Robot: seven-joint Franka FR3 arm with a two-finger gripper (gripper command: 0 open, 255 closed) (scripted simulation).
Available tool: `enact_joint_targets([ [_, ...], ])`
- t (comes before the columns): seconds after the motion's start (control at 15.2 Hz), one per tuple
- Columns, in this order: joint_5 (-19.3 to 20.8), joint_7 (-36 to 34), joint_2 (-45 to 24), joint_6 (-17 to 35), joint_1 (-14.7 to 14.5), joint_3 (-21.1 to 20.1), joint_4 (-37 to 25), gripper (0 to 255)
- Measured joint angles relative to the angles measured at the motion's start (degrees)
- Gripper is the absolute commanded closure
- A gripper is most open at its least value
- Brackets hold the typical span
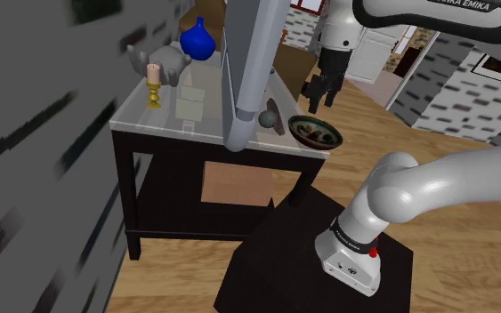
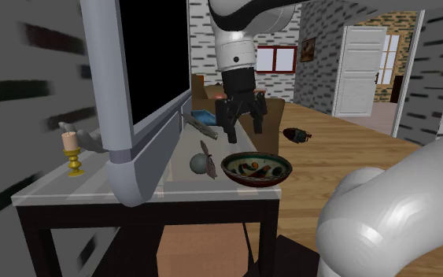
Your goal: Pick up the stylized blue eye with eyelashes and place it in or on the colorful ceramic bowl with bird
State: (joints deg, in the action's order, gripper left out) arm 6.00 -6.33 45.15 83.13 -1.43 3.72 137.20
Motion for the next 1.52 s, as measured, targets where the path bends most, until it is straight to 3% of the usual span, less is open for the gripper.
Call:
enact_joint_targets([
  [0.2,1.5,1.1,-0.7,3.2,-0.9,-0.8,0.9,0],
  [0.79,11.9,5.3,-6.8,25.3,-5.3,-6.6,6.1,0],
  [1.19,13.6,4.9,-8.5,31.0,-4.8,-6.0,9.4,0],
  [1.52,14.0,4.8,-8.8,32.1,-4.6,-5.8,10.2,0],
])
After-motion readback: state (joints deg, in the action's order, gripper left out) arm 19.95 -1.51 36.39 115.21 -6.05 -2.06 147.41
